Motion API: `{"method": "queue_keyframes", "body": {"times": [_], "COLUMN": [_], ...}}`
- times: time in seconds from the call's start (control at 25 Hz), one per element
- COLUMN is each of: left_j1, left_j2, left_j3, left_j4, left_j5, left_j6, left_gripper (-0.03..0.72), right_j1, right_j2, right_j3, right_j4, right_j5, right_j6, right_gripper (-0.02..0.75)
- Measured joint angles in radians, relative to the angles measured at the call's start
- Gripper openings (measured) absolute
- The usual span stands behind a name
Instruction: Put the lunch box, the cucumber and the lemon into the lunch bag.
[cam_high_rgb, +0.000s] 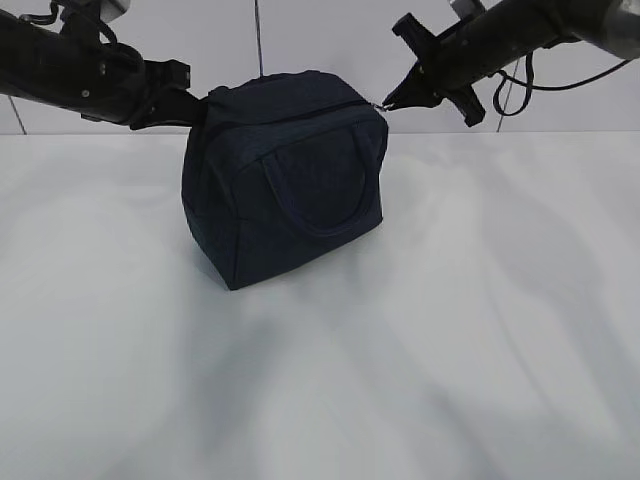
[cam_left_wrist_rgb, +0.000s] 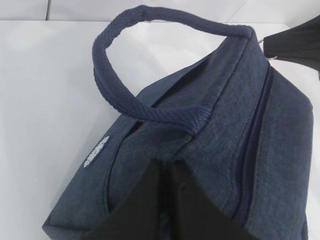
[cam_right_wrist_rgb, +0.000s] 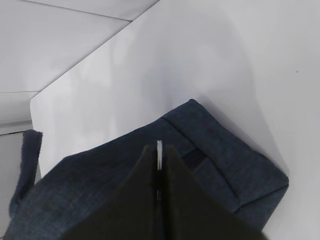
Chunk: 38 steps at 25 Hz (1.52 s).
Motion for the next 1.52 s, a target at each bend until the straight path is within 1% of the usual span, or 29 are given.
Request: {"method": "queue_keyframes", "body": {"times": [0.28, 0.48, 0.88, 1.2, 1.36, 1.44, 1.52], "left_j1": [0.0, 0.0, 0.0, 0.0, 0.0, 0.0, 0.0], "left_j2": [0.0, 0.0, 0.002, 0.011, 0.011, 0.011, 0.011], "left_j3": [0.0, 0.0, -0.002, -0.006, -0.006, -0.006, -0.006], "left_j4": [0.027, 0.032, 0.033, 0.016, 0.013, 0.013, 0.013], "left_j5": [-0.002, -0.002, 0.0, 0.004, 0.006, 0.007, 0.007], "left_j6": [0.0, 0.0, 0.0, 0.001, 0.001, 0.001, 0.001], "left_gripper": [-0.01, -0.01, -0.01, -0.01, -0.01, -0.01, -0.01], "right_j1": [0.0, 0.0, 0.0, -0.001, -0.001, -0.002, -0.002], "right_j2": [0.042, 0.086, 0.158, 0.16, 0.165, 0.167, 0.167], "right_j3": [-0.004, -0.005, -0.009, -0.009, -0.047, -0.078, -0.111], "right_j4": [-0.002, 0.014, 0.03, 0.03, 0.021, 0.012, 0.008], "right_j5": [-0.005, -0.022, -0.05, -0.054, -0.033, -0.01, 0.015], "right_j6": [-0.023, -0.081, -0.2, -0.268, -0.303, -0.325, -0.342], "right_gripper": [0.0, 0.0, 0.0, 0.0, 0.001, 0.018, 0.072]}}
